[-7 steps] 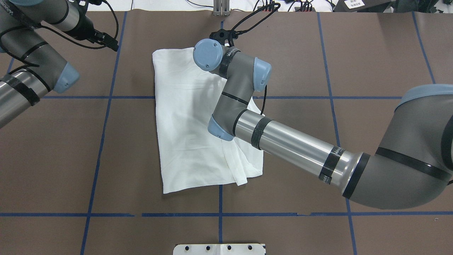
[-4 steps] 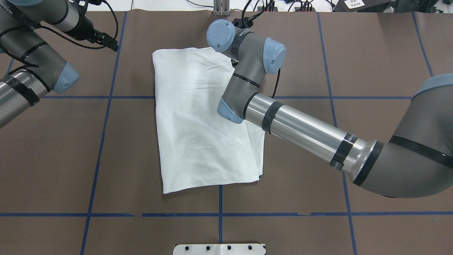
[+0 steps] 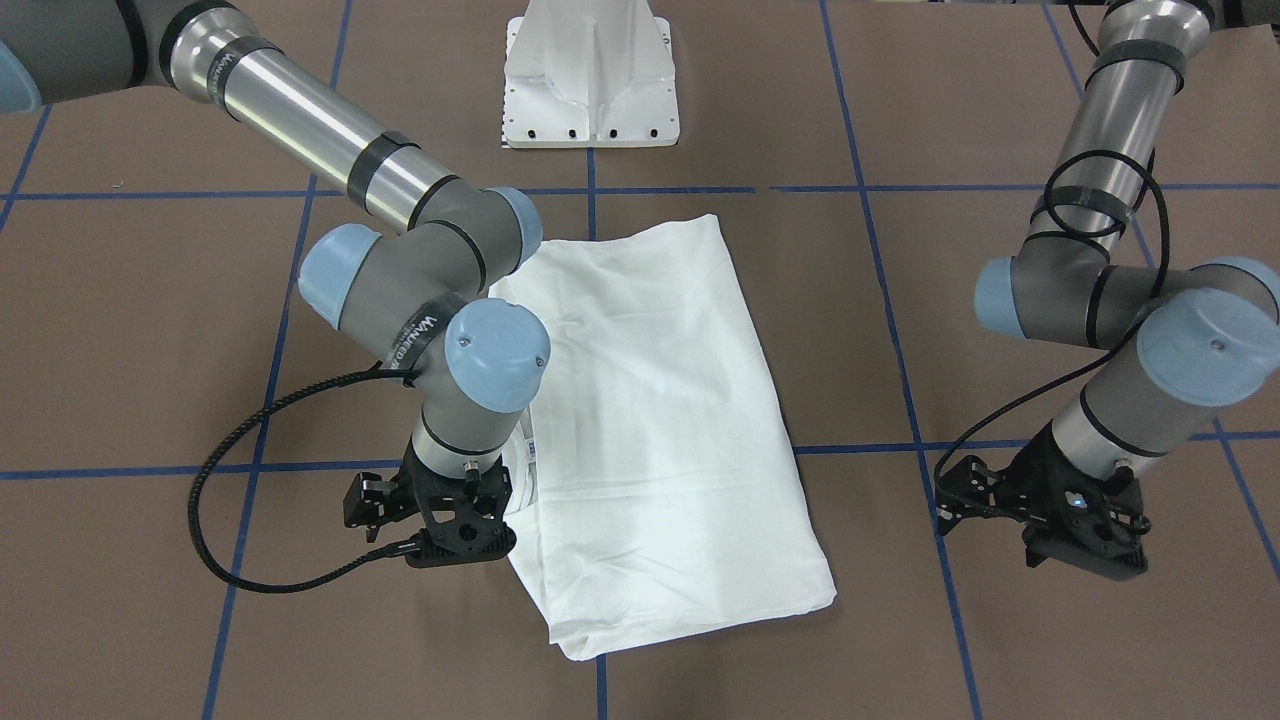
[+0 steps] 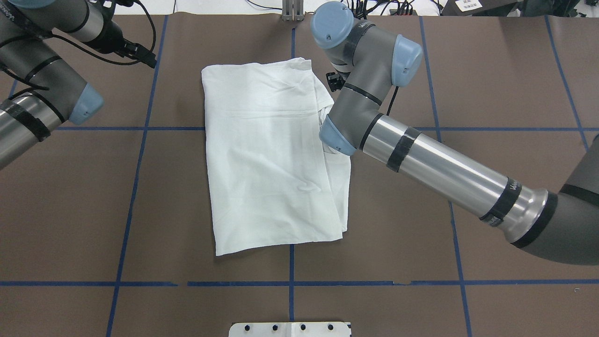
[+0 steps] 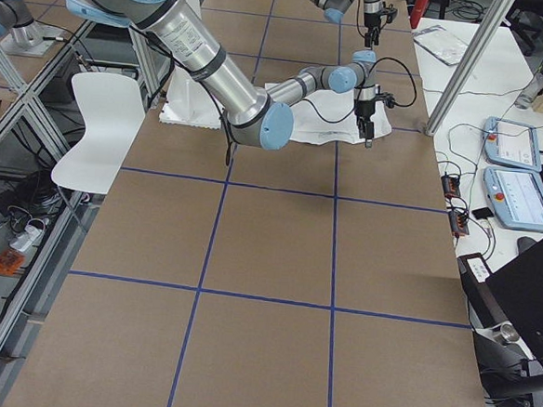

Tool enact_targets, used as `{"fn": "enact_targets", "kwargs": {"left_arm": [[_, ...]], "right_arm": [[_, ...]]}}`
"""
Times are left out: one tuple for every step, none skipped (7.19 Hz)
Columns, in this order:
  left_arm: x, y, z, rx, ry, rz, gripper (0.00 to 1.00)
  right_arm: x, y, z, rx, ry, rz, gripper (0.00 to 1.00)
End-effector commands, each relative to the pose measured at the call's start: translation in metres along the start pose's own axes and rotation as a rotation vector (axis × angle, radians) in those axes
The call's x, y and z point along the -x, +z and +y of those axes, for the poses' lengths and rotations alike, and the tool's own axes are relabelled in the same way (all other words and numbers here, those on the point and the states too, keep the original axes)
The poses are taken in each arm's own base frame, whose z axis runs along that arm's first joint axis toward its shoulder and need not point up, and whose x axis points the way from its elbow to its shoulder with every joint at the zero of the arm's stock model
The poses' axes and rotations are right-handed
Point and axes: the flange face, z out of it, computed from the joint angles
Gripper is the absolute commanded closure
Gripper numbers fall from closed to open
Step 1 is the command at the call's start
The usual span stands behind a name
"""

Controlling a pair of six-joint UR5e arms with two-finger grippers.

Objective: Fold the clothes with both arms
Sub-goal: 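Lift the right gripper off the shirt and move both grippers outward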

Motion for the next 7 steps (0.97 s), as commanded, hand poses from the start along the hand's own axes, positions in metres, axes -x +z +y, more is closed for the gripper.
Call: {"fn": "enact_targets", "kwargs": {"left_arm": [[-0.019,-0.029,0.033,-0.004,-0.025,0.084,0.00],[-0.040,-0.041,0.050,-0.008,-0.070,0.120,0.00],[-0.076,-0.040,0.086,0.015,-0.098,0.162,0.00],[-0.111,-0.049,0.117,0.037,-0.141,0.209,0.00],[-0.146,-0.054,0.152,0.076,-0.162,0.256,0.00],[-0.174,-0.059,0.184,0.119,-0.208,0.290,0.00],[-0.196,-0.065,0.209,0.126,-0.212,0.299,0.00]], "right_arm": [[-0.048,-0.019,0.046,-0.031,0.077,-0.167,0.00],[-0.073,-0.032,0.079,-0.047,0.098,-0.238,0.00],[-0.103,-0.045,0.116,-0.061,0.119,-0.276,0.00],[-0.128,-0.061,0.150,-0.063,0.220,-0.310,0.00],[-0.134,-0.085,0.165,-0.084,0.296,-0.373,0.00],[-0.141,-0.085,0.191,-0.089,0.355,-0.437,0.00],[-0.161,-0.071,0.228,-0.085,0.390,-0.480,0.00]]}}
